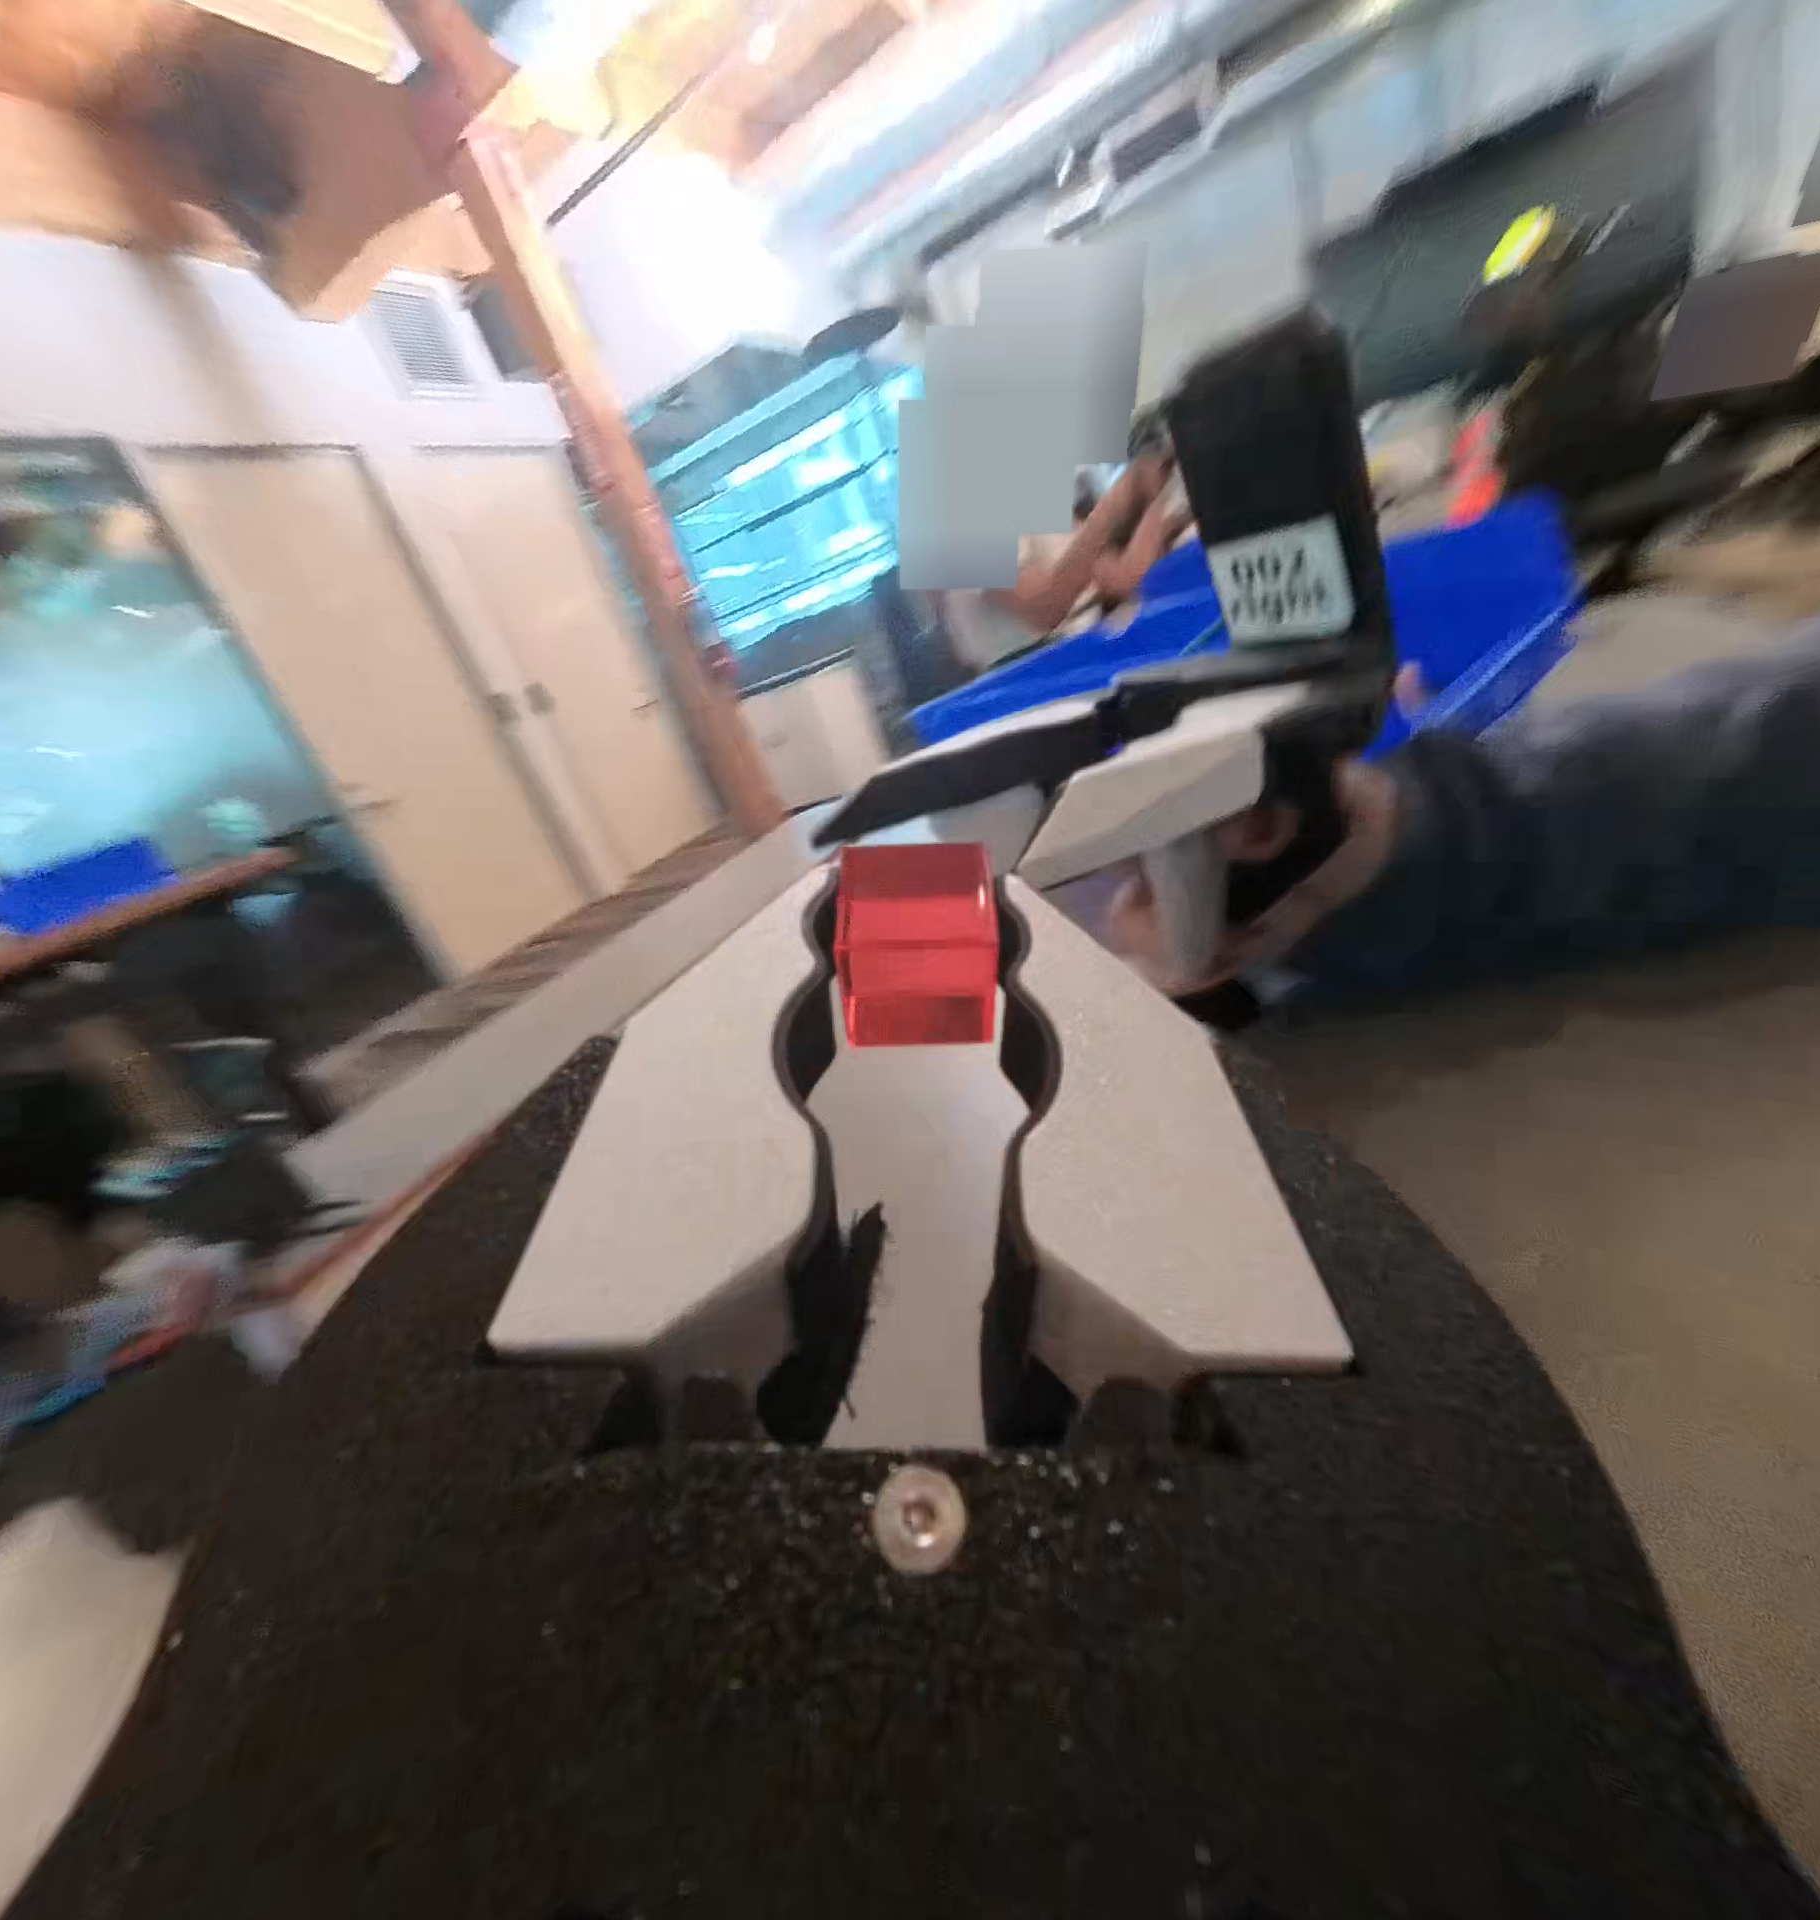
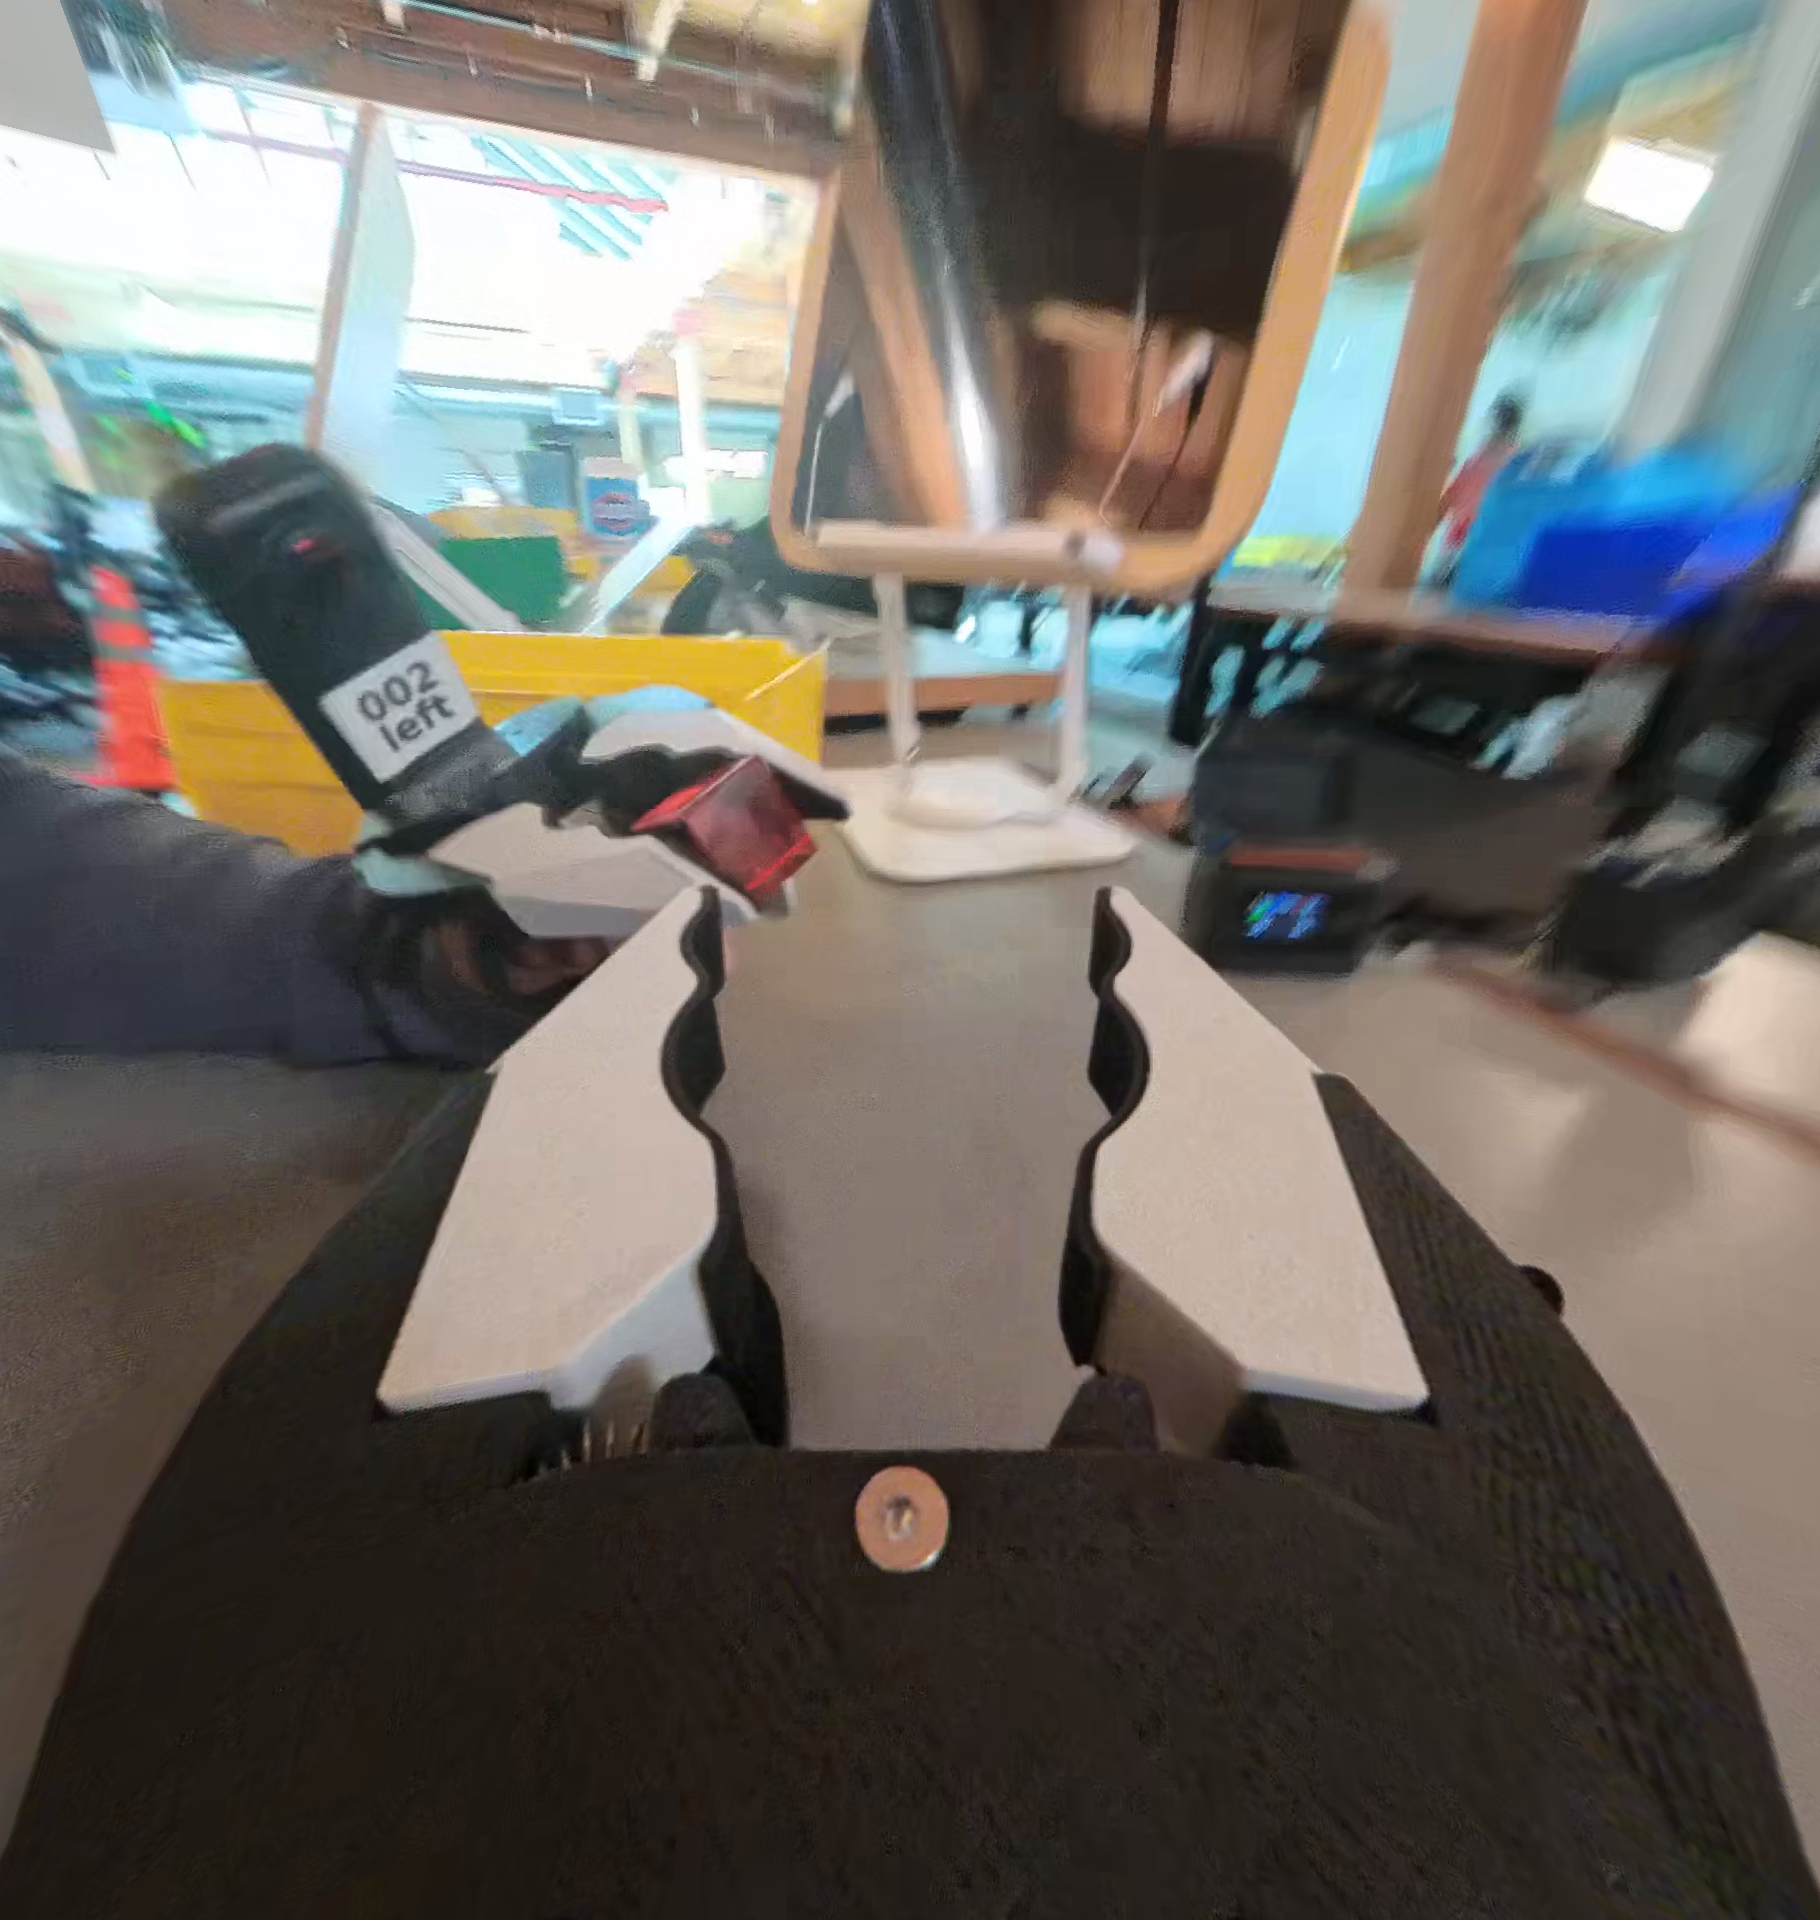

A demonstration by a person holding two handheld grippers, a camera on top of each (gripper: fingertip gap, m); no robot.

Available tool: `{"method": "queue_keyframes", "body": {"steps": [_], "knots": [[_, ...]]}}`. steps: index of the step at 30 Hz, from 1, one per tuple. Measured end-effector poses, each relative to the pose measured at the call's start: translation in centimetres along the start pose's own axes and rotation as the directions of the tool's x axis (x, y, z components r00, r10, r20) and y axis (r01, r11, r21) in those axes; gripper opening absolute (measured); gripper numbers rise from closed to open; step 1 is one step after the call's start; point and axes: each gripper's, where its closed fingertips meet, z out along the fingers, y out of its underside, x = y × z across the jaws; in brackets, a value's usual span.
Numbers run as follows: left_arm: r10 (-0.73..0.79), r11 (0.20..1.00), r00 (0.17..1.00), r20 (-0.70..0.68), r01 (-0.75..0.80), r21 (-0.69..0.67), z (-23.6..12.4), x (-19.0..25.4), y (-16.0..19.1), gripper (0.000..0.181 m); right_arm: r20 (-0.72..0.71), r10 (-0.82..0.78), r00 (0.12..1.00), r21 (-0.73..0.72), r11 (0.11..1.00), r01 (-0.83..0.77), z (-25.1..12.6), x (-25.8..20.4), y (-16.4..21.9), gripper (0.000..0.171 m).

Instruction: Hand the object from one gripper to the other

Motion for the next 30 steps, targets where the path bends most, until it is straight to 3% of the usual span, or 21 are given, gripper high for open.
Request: {"method": "queue_keyframes", "body": {"steps": [4, 7, 13, 17, 22, 26, 29, 30], "knots": [[-0.299, 0.938, 0.941, -0.158, 0.32, 0.131, -0.8, -0.1, -2.0, 0.025, -0.079, -0.349, 0.934, 0.057, 0.934, 0.354, -0.6, -1.3, -1.7, 0.069], [-0.428, 0.874, 0.861, -0.275, 0.472, 0.118, -0.9, 0.4, -2.3, 0.024, -0.087, -0.531, 0.843, 0.02, 0.845, 0.535, -0.1, -2.7, -1.4, 0.07], [-0.53, 0.824, 0.739, -0.416, 0.566, -0.044, -0.3, 2.7, -1.4, 0.025, -0.06, -0.869, 0.491, -0.065, 0.494, 0.867, 1.1, -5.9, 0.0, 0.065], [-0.56, 0.802, 0.69, -0.459, 0.59, -0.092, -0.4, 3.3, -1.4, 0.025, -0.031, -0.935, 0.353, -0.109, 0.354, 0.929, 1.5, -6.5, 0.8, 0.058], [-0.633, 0.745, 0.52, -0.573, 0.612, -0.268, -1.2, 5.6, -1.1, 0.025, -0.003, -0.932, 0.362, -0.078, 0.361, 0.929, 1.3, -7.1, 0.8, 0.054], [-0.663, 0.717, 0.437, -0.608, 0.605, -0.347, -1.9, 6.5, -1.0, 0.025, 0.047, -0.903, 0.427, -0.026, 0.426, 0.904, 1.2, -8.5, 0.6, 0.032], [-0.686, 0.698, 0.466, -0.559, 0.637, -0.327, -1.3, 5.6, -0.7, 0.026, 0.075, -0.862, 0.501, -0.096, 0.494, 0.864, 1.4, -7.6, 0.8, 0.032], [-0.666, 0.714, 0.491, -0.562, 0.638, -0.289, -1.3, 5.4, -1.0, 0.034, 0.058, -0.851, 0.521, -0.107, 0.514, 0.851, 1.5, -7.2, 0.6, 0.032]]}}
